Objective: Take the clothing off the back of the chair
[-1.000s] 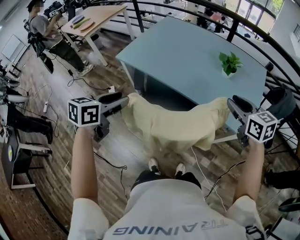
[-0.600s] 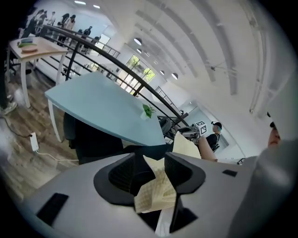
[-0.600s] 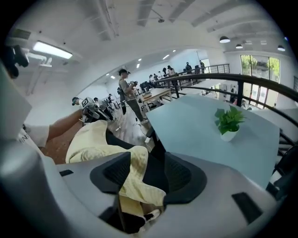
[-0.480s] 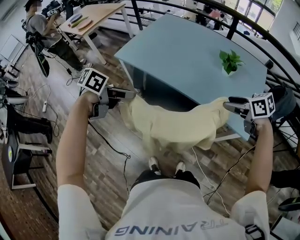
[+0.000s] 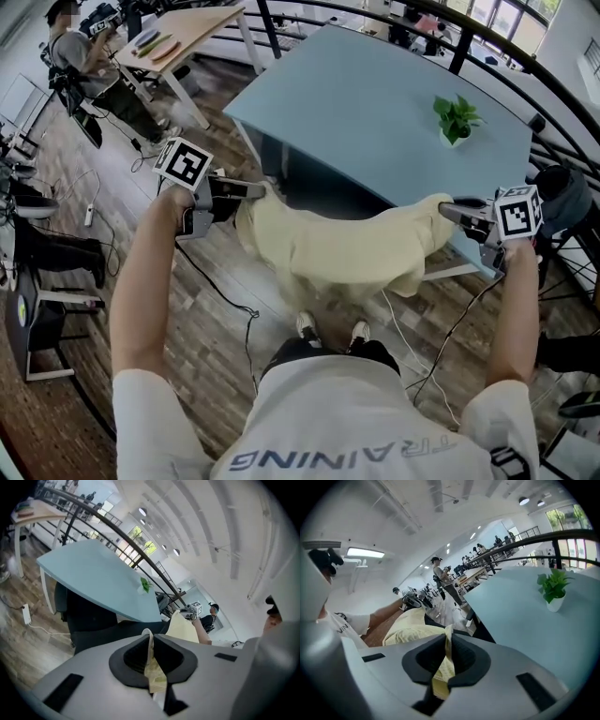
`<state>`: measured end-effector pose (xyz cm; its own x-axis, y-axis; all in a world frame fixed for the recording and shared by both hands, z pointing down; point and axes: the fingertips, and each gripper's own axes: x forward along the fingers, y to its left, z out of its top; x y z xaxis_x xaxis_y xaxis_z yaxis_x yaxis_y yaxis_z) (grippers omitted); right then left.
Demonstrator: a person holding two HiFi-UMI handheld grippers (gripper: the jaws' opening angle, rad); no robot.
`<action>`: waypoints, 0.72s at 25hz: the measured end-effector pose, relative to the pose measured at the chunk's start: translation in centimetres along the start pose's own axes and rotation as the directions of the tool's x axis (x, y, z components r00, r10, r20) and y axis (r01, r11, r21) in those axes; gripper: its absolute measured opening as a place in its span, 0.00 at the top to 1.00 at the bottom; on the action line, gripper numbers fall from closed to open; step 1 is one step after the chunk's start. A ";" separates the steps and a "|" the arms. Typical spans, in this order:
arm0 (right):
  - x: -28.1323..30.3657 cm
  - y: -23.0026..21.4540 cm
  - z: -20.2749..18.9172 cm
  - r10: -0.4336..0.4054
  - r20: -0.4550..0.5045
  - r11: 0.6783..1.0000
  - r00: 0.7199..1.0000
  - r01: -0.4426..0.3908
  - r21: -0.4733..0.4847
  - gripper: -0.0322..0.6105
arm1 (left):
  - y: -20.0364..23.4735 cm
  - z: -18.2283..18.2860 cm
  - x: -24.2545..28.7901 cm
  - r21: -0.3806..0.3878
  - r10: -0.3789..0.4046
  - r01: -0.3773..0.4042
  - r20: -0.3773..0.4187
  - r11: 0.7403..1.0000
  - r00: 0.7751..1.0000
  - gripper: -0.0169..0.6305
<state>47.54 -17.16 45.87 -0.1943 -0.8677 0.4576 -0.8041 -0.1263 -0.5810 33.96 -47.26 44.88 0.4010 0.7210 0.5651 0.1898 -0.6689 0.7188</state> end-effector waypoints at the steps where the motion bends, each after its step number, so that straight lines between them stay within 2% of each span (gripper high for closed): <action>1: -0.3 0.1 0.2 -0.029 0.018 0.999 0.999 0.030 -0.028 0.89 | -0.3 0.2 -0.2 0.023 0.026 -0.027 0.043 0.999 0.999 0.89; 3: -1.0 0.4 0.8 -0.097 0.077 0.992 0.992 0.103 -0.076 0.89 | -1.3 0.5 -0.6 0.093 0.069 -0.084 0.161 0.992 0.985 0.90; 5: -1.7 0.8 1.9 -0.166 0.163 0.977 0.973 0.185 -0.109 0.89 | -1.7 0.5 -1.6 0.164 0.173 -0.226 0.283 0.960 0.943 0.90; 7: -2.4 1.4 3.0 -0.233 0.249 0.953 0.940 0.271 -0.132 0.89 | -2.4 0.3 -2.7 0.194 0.267 -0.361 0.387 0.912 0.882 0.90; 10: -3.2 1.8 3.6 -0.317 0.329 0.913 0.890 0.380 -0.148 0.89 | -3.6 0.1 -3.9 0.186 0.344 -0.490 0.506 0.851 0.791 0.90; 16: -4.4 4.2 4.6 -0.329 0.475 0.895 0.816 0.430 -0.119 0.89 | -6.3 -1.5 -6.3 0.112 0.458 -0.685 0.664 0.720 0.591 0.90; 18: -4.9 5.1 4.4 -0.319 0.510 0.895 0.798 0.431 -0.115 0.89 | -7.7 -2.4 -7.0 0.073 0.471 -0.720 0.710 0.691 0.524 0.90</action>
<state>46.84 -15.70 37.71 0.3884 -0.8979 0.2074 -0.8680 -0.4320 -0.2450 27.57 -46.76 36.36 0.9357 -0.0655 0.3465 -0.0918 -0.9940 0.0600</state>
